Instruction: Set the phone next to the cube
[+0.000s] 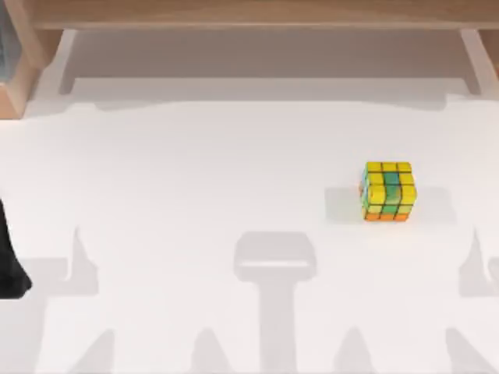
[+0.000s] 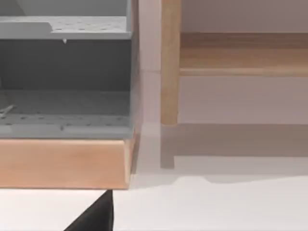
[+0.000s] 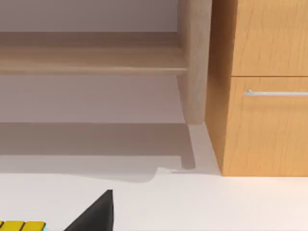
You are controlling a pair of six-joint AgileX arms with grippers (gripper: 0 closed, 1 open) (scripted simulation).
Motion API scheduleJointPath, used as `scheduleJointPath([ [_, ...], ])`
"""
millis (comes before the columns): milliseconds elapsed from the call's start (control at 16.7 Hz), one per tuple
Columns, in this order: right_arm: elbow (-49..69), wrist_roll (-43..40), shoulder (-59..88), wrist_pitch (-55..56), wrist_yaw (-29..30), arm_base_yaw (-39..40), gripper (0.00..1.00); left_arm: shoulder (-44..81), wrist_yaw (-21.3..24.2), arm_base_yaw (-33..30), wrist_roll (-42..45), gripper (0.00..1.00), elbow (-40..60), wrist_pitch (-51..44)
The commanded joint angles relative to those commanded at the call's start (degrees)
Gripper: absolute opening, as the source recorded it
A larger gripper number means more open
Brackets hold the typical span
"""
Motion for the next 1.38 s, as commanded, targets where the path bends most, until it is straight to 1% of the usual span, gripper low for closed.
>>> scheduleJointPath([
  [240,0.00,0.00,0.00,0.00,0.00,0.00,1.00,1.76,0.01,0.35,0.33,1.00,1.53,-1.11],
  [480,0.00,0.00,0.00,0.00,0.00,0.00,1.00,12.63,0.07,2.27,2.21,1.00,10.16,-7.23],
  [660,0.00,0.00,0.00,0.00,0.00,0.00,1.00,26.82,0.12,4.43,4.41,1.00,20.10,-14.02],
  [1140,0.00,0.00,0.00,0.00,0.00,0.00,1.00,74.99,0.20,11.03,11.49,1.00,51.34,-34.39],
  [1380,0.00,0.00,0.00,0.00,0.00,0.00,1.00,95.66,0.24,13.91,14.65,1.00,65.06,-43.30],
])
